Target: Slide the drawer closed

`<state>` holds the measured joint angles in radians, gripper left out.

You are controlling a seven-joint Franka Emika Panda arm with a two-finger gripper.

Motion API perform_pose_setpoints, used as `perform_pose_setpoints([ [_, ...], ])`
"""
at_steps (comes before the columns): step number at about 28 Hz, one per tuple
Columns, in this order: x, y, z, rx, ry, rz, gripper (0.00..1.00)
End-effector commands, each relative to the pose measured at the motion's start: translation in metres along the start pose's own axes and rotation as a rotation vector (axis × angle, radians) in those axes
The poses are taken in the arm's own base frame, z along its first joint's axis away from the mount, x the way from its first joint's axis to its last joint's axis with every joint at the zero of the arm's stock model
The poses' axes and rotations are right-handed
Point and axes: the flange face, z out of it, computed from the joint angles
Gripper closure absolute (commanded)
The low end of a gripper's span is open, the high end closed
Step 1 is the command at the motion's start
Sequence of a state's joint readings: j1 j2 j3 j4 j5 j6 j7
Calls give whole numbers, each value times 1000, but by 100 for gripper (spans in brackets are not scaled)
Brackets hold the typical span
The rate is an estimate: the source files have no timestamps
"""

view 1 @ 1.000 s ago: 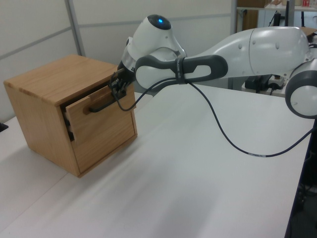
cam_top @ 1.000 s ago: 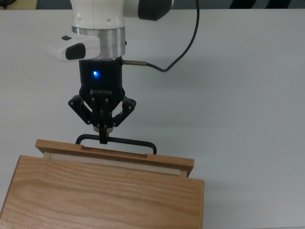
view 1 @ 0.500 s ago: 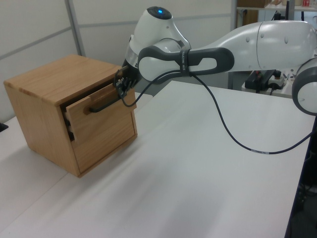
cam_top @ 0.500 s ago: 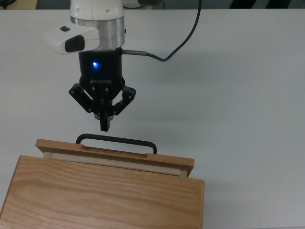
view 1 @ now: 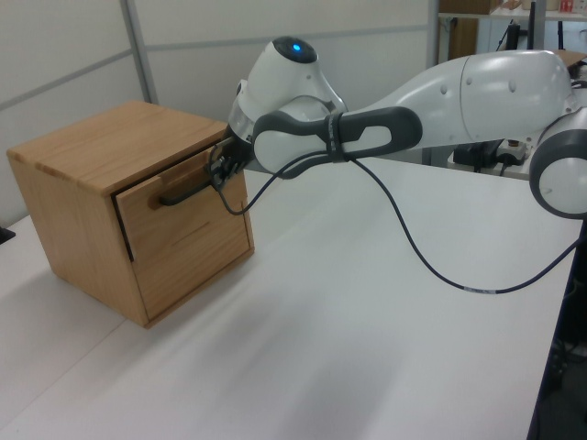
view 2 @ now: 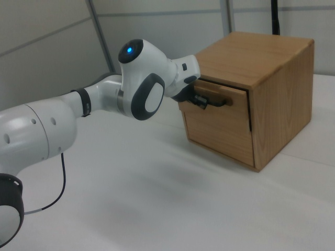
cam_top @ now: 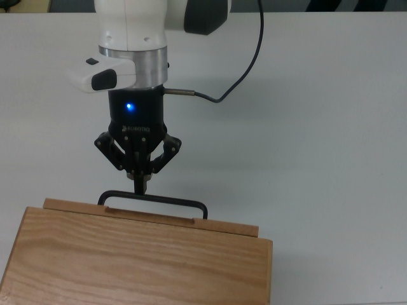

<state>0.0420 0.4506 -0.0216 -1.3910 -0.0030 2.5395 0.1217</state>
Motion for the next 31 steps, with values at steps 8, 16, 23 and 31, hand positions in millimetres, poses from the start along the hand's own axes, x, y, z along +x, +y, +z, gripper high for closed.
perform_pose_setpoints([
  [8,-5,7,8,-5,70,-19,100],
  [16,-55,12,-7,-67,-286,-85,100],
  [23,-64,16,-69,-69,-549,-171,100],
  [31,-56,26,-133,-54,-622,-202,63],
])
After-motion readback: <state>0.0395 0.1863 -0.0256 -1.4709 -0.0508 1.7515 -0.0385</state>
